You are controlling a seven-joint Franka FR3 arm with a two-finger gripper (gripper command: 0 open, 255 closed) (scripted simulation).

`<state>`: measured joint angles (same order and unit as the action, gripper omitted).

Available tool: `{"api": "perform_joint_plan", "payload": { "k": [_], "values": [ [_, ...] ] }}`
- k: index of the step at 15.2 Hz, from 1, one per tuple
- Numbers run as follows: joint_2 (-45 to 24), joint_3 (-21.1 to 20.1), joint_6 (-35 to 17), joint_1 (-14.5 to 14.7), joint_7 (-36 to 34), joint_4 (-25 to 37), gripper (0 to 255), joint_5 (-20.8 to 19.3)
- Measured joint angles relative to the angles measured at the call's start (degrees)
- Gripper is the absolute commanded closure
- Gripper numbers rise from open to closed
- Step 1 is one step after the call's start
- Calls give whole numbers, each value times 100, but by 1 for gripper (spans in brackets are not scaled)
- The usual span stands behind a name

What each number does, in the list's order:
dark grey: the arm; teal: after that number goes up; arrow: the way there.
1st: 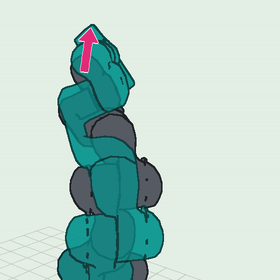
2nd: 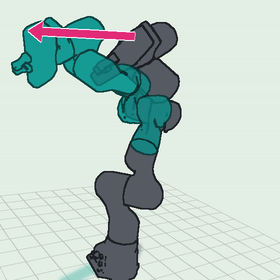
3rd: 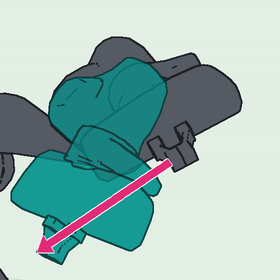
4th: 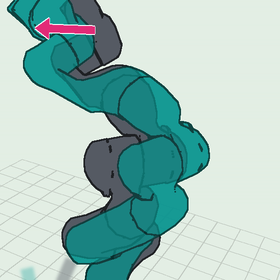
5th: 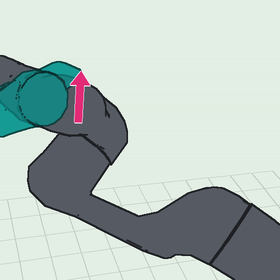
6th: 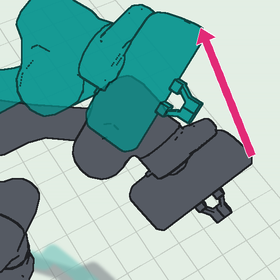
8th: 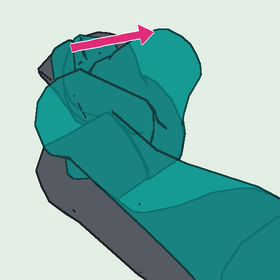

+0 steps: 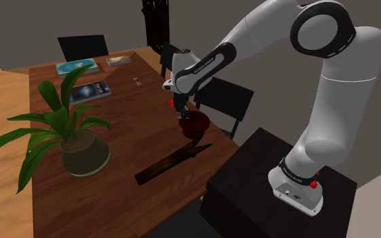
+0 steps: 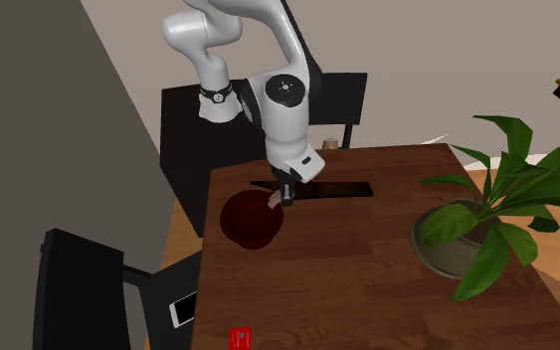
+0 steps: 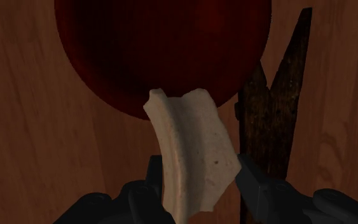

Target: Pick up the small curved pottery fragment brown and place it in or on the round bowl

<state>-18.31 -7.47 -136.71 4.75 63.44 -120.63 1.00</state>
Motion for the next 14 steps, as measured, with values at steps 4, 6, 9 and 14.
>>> {"api": "perform_joint_plan", "payload": {
  "k": [4,6,9,14],
  "values": [
    [239,154,-100,-382,580,-362,255,77],
    [291,244,-180,-569,871,-503,255,106],
    [146,269,-355,-611,953,-538,255,103],
    [-184,284,-706,-610,970,-561,255,83]
  ]
}}
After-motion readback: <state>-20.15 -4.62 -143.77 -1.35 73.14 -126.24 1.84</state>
